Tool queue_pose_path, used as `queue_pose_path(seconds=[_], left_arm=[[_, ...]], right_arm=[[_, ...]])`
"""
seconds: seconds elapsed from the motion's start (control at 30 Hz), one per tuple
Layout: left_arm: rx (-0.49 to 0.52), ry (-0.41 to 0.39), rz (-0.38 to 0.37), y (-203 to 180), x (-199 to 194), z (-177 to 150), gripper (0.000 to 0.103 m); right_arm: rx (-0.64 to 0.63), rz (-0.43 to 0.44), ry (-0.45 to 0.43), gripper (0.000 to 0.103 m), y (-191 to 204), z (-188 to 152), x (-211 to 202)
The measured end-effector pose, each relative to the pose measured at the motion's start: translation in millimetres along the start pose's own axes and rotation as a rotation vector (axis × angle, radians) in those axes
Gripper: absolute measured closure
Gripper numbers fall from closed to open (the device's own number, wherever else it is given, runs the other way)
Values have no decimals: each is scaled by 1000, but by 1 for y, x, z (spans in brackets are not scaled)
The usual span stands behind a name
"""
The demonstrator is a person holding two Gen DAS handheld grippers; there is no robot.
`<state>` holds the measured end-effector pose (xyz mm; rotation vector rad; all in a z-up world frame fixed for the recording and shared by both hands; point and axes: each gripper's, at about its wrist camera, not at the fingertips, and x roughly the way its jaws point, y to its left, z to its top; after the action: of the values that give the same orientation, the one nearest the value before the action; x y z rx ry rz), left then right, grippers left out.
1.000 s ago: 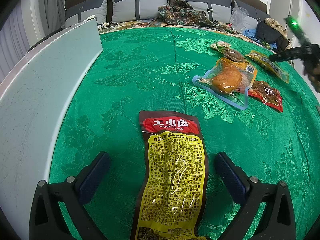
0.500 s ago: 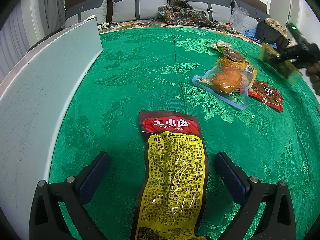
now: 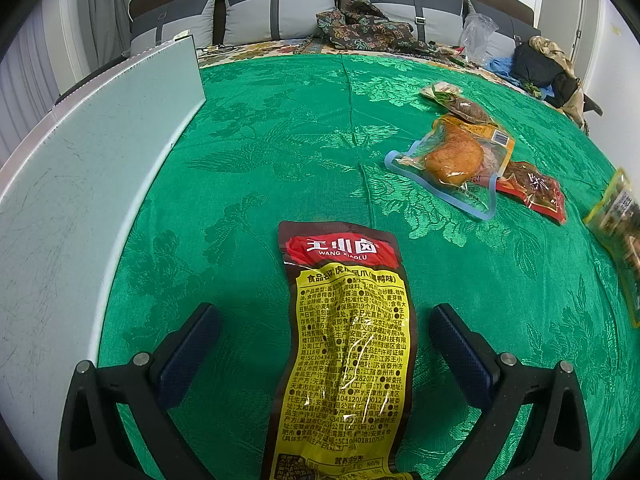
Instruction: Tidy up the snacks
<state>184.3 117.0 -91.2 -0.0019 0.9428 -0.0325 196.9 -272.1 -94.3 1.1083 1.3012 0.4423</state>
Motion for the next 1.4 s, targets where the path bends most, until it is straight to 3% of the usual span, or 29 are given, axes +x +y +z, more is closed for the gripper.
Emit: queue_pose_path(seconds=[0.13, 0.27, 0.43, 0.57, 0.67, 0.73, 0.77, 0.8, 0.83, 0.87, 0.93, 0.97, 1.07, 1.13, 1.3, 1.4], left_arm=[[-2, -1, -4, 0, 0, 0, 0], [11, 3, -12, 0, -1, -1, 0], [83, 149, -75, 6, -3, 2, 0], [85, 176, -74, 11, -4, 0, 0], [83, 186, -49, 6, 0, 3, 0], [83, 205, -49, 3, 3, 6, 3], [86, 204, -54, 1, 1, 8, 21], [100, 179, -64, -1, -5, 10, 36], [115, 172, -66, -2, -9, 10, 60], [144, 173, -38, -5, -12, 11, 67], [150, 164, -39, -3, -17, 10, 72], [121, 152, -58, 2, -22, 9, 74], [17, 121, -122, 16, -38, 8, 75], [-55, 92, -169, 27, -52, 8, 75], [-233, -27, -280, 73, -115, 18, 75], [-296, -102, -257, 121, -157, 28, 74]], right_arm=[[0, -91, -156, 34, -18, -7, -31], [-205, -356, -268, 31, 11, -13, -55], [-454, -559, -194, 31, 45, -21, -37], [-625, -876, -107, 24, 41, -14, 9], [-629, -918, -157, 21, 38, -16, 17], [-618, -921, -172, 25, 37, -17, 18], [-631, -925, -161, 28, 38, -18, 18], [-641, -919, -154, 39, 40, -19, 19], [-628, -888, -141, 44, 41, -20, 16], [-604, -864, -133, 45, 41, -23, 15], [-547, -797, -139, 45, 38, -27, 1], [-536, -768, -149, 45, 39, -31, -3], [-494, -568, -178, 45, 45, -49, -22], [-503, -519, -175, 45, 55, -64, -21], [-609, -388, -114, 45, 126, -93, 18], [-714, -294, -65, 45, 190, -118, 64]])
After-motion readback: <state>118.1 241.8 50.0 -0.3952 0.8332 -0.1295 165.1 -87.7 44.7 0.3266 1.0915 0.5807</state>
